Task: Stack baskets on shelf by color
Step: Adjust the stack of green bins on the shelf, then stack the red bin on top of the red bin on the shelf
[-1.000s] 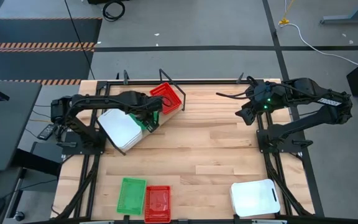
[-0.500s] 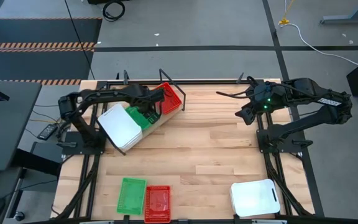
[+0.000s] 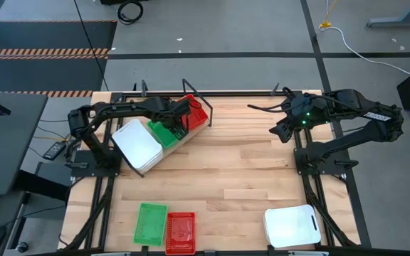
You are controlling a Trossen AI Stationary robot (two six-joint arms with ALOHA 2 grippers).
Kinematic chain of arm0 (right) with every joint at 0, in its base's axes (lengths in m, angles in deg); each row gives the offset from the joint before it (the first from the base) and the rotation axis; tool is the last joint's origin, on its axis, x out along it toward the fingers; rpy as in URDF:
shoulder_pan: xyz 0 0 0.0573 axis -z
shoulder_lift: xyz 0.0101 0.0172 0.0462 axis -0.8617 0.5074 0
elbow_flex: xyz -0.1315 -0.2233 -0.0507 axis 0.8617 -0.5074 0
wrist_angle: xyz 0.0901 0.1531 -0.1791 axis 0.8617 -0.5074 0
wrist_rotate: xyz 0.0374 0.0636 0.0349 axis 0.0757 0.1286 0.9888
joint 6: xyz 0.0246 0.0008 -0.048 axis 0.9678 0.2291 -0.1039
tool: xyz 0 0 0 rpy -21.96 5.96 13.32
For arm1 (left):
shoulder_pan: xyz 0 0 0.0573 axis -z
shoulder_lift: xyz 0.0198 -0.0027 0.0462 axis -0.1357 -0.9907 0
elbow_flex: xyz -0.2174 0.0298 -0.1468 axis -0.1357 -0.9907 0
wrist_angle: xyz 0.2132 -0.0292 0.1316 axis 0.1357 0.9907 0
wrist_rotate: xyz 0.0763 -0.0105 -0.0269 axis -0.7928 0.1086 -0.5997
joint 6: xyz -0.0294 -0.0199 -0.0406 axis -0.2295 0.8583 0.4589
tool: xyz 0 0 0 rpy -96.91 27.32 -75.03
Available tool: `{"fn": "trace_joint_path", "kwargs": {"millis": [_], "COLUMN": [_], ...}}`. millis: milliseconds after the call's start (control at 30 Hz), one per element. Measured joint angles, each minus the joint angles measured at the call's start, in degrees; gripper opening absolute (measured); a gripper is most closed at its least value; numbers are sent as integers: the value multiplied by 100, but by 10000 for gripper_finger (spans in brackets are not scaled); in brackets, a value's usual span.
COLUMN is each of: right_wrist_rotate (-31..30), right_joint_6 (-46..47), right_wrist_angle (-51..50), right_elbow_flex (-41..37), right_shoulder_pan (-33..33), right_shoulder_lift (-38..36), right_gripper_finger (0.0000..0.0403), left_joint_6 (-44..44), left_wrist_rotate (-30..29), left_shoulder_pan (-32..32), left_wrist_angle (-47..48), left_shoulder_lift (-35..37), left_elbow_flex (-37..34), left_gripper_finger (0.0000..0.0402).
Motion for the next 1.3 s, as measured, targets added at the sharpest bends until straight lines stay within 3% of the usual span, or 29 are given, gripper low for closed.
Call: {"fn": "trace_joint_path", "kwargs": {"millis": [200,500,667,900,1167,1300], "right_wrist_rotate": [-2,-8,-2,-142,-410,-217], "right_joint_6": [-20,-176,-238,20,45,-393], "right_wrist_angle": [0,52,48,46,-358,-652], "right_elbow_flex": [0,0,1,2,11,9], "right_shoulder_pan": [0,1,0,2,3,2], "right_shoulder_lift": [0,-49,-314,-916,-1274,-1221], "right_gripper_finger": [240,240,240,240,240,240], "left_joint_6": [-85,-190,-85,17,2490,3155], "left_wrist_rotate": [-7,-132,-58,-29,-890,-752], "left_shoulder_pan": [0,198,997,2474,3357,3827], "left_wrist_angle": [491,1713,1768,391,-494,-325], "left_shoulder_lift": [0,35,39,35,-302,-436], "left_elbow_flex": [140,1697,2553,2796,2803,2795], "left_gripper_finger": [130,130,130,130,130,130]}}
